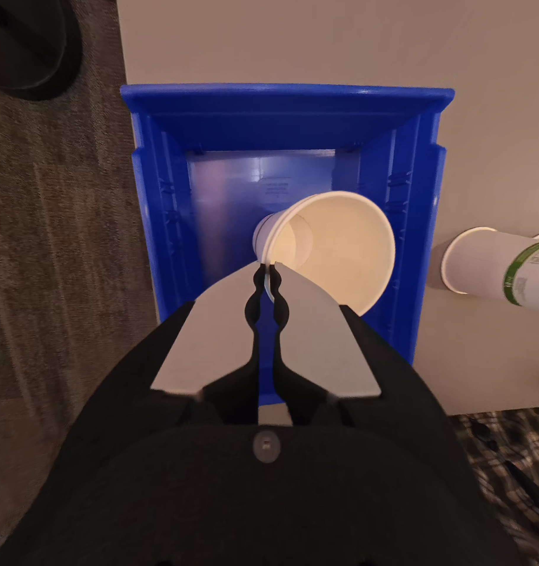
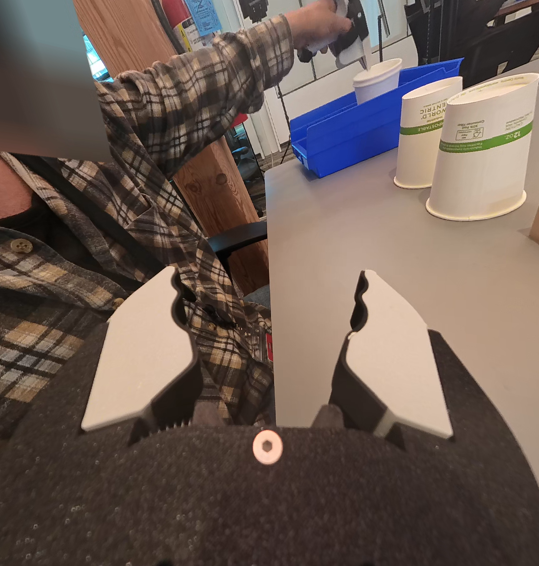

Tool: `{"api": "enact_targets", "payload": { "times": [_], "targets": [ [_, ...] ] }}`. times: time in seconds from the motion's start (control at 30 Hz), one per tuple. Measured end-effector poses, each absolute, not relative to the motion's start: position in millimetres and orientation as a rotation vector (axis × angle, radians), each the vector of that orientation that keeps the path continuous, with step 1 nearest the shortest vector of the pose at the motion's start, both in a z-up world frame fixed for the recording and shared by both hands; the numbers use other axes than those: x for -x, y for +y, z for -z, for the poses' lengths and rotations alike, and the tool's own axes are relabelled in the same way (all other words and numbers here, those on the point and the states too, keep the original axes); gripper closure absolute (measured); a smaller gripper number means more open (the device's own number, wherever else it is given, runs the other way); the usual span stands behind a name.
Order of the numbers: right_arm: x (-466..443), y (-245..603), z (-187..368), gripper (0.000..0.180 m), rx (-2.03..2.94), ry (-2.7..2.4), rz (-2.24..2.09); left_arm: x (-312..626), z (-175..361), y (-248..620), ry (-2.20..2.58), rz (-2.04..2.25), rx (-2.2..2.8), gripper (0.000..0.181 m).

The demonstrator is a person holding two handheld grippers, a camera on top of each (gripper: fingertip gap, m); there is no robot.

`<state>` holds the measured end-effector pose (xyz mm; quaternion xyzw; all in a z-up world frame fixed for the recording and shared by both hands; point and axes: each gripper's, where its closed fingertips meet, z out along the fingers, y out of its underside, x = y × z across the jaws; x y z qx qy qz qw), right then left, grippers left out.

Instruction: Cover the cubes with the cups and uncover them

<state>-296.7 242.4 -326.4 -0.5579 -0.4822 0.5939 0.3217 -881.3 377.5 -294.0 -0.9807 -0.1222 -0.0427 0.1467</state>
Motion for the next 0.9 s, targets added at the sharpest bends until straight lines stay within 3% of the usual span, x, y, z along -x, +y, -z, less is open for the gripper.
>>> {"api": "enact_targets", "payload": {
  "times": [0.4, 0.6, 0.9],
  "targets": [
    [296.9, 242.8, 325.8, 0.074, 1.469, -1.272, -1.555, 871.0, 268.4, 377.7, -0.507, 0.539, 2.642, 0.178],
    [302.0, 242.1, 325.6, 0.073, 1.470, -1.283, -1.560, 868.6, 259.2, 374.0, -0.446, 0.451, 2.679, 0.179],
    [300.9, 237.4, 326.5, 0.074, 1.477, -1.297, -1.548, 867.9, 288.1, 374.0, -0.454, 0.417, 2.736, 0.178]
  ]
}}
